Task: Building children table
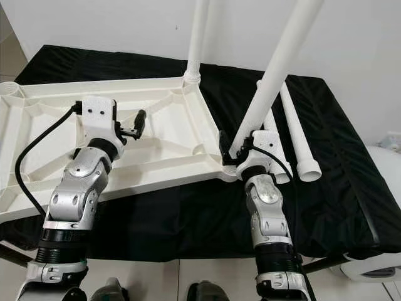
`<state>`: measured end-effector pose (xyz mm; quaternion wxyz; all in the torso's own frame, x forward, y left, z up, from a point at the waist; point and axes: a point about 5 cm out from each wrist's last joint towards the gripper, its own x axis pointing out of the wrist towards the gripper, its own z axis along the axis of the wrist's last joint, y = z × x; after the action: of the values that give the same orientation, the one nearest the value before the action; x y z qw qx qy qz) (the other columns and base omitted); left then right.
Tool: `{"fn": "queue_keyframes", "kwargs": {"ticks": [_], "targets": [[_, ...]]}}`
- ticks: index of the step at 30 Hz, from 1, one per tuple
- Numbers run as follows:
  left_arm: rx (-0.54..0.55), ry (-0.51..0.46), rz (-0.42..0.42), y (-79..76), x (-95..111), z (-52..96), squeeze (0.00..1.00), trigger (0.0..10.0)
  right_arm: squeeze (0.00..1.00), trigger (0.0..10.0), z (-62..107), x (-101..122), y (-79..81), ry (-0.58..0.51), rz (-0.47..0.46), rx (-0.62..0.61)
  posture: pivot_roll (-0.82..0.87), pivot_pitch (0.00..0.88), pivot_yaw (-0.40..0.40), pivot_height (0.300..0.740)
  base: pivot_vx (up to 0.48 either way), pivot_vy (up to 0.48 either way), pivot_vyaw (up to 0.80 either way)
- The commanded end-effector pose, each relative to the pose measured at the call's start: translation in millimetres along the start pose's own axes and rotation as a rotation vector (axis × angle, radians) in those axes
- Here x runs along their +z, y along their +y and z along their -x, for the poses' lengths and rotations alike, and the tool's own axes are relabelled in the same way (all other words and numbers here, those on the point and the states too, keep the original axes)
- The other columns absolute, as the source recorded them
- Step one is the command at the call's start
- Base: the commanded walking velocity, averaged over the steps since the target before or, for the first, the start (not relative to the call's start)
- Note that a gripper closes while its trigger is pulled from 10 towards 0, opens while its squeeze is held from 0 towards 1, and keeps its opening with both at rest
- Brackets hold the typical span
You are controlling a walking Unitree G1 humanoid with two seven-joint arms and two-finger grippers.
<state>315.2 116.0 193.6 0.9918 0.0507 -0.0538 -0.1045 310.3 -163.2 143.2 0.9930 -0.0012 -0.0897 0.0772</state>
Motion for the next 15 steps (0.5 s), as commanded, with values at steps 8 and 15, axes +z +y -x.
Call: {"fn": "queue_keyframes", "kwargs": {"ticks": [8,15], "targets": [[0.09,-0.029,-0.017,0.2,5.1,0.2,0.0,10.0,0.0,10.0,-5.2,-5.2,-5.2,0.01,-0.018,0.051,0.02,0.059,-0.06,0.74,0.0,0.0,0.0],[0.014,-0.076,0.067,-12.9,15.9,11.2,0.0,10.0,0.0,10.0,-12.4,-6.4,-3.9,-0.001,-0.058,0.14,0.05,0.096,-0.084,0.74,0.0,0.0,0.0]]}}
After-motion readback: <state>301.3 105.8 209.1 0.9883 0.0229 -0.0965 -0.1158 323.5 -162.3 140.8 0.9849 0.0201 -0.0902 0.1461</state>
